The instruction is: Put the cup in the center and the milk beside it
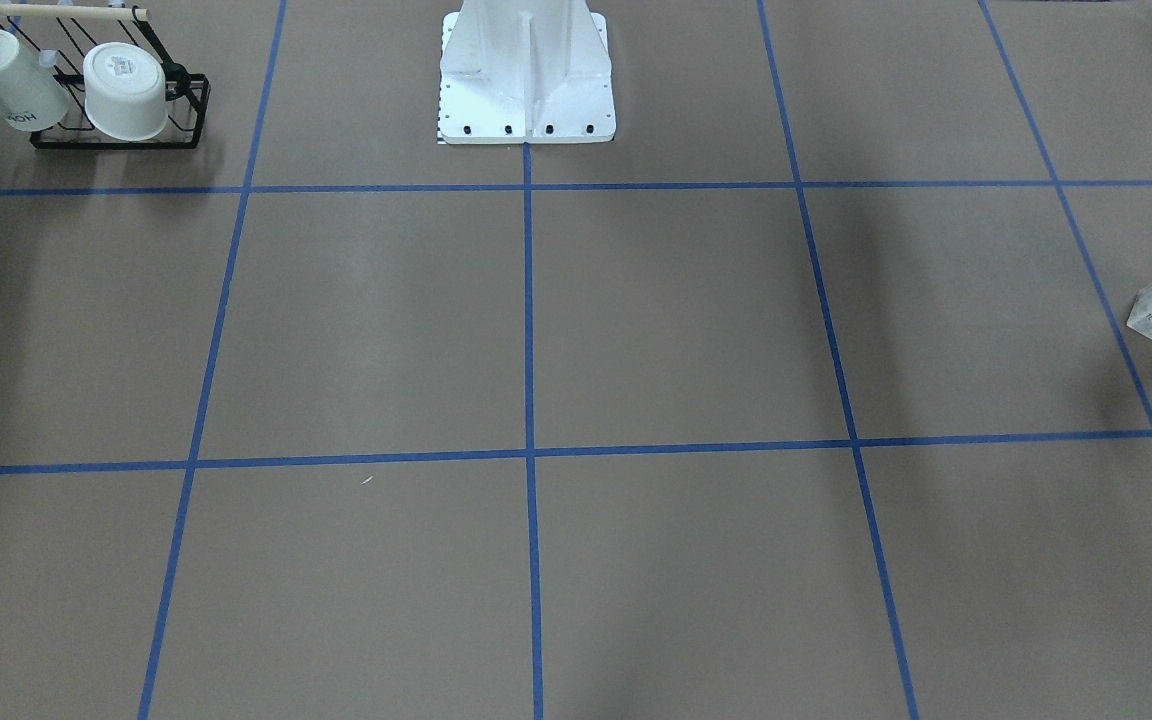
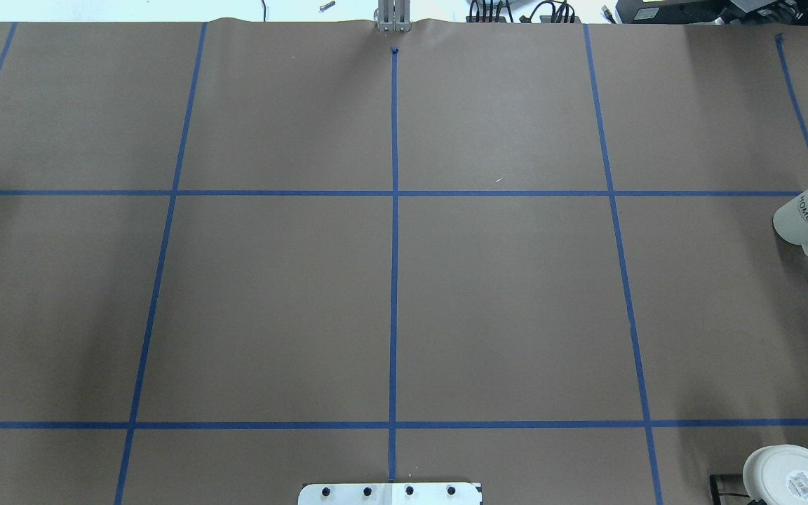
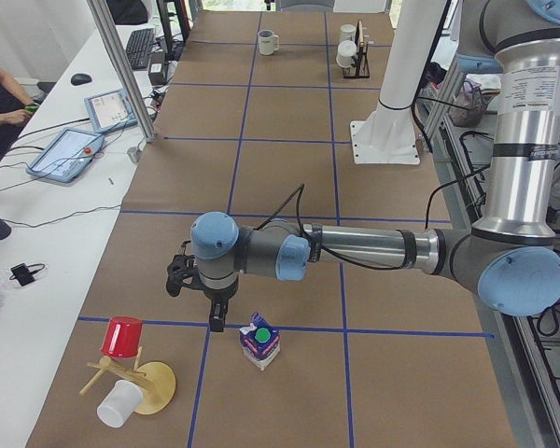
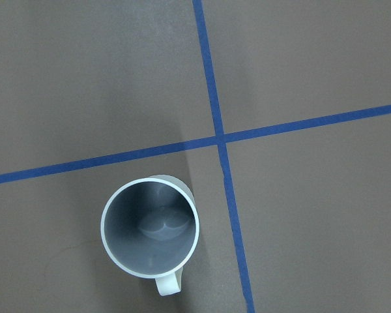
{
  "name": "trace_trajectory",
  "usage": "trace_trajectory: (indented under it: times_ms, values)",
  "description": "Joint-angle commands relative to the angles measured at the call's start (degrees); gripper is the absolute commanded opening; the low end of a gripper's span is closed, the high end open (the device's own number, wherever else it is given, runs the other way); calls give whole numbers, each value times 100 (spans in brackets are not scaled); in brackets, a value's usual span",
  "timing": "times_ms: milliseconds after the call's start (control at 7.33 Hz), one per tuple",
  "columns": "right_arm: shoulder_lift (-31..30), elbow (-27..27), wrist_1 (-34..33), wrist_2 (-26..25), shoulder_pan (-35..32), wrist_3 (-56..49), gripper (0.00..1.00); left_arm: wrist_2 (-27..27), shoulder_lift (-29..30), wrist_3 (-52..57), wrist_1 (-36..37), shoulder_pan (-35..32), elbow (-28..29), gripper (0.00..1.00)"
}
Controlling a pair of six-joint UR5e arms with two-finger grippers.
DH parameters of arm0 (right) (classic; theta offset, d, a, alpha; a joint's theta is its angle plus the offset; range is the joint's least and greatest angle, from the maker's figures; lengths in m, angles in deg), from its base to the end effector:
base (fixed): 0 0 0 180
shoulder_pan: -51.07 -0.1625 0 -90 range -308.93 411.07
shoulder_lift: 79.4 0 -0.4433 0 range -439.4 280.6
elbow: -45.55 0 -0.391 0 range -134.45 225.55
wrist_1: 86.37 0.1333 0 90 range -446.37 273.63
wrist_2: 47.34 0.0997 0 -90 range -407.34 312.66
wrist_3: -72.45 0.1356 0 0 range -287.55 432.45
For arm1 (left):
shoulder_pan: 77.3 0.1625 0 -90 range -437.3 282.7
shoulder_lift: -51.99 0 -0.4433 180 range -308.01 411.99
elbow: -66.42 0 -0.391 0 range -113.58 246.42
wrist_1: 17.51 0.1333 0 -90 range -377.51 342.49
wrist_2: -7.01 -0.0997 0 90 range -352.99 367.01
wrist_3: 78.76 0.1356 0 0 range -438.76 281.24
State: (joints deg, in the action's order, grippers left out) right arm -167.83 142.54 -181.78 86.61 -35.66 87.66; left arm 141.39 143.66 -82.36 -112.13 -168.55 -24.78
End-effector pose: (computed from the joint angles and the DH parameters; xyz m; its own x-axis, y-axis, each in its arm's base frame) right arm 0.0104 -0.5051 0.6394 0.7064 0.1852 0.6831 -0.1330 0.9827 -0.1288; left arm -0.0497 -0.5139 0.6691 0.7138 0.0132 -0.7003 0.0666 0.9940 0.0866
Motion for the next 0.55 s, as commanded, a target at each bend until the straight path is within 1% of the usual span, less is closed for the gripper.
trace_trajectory:
  times_ms: [0,409]
  values:
    - [-51,5,48,34,-29,-53,100,0,0,0,-4,-6,-11,98]
    - [-104,-31,48,-10,-29,-53,100,0,0,0,-4,2,-2,98]
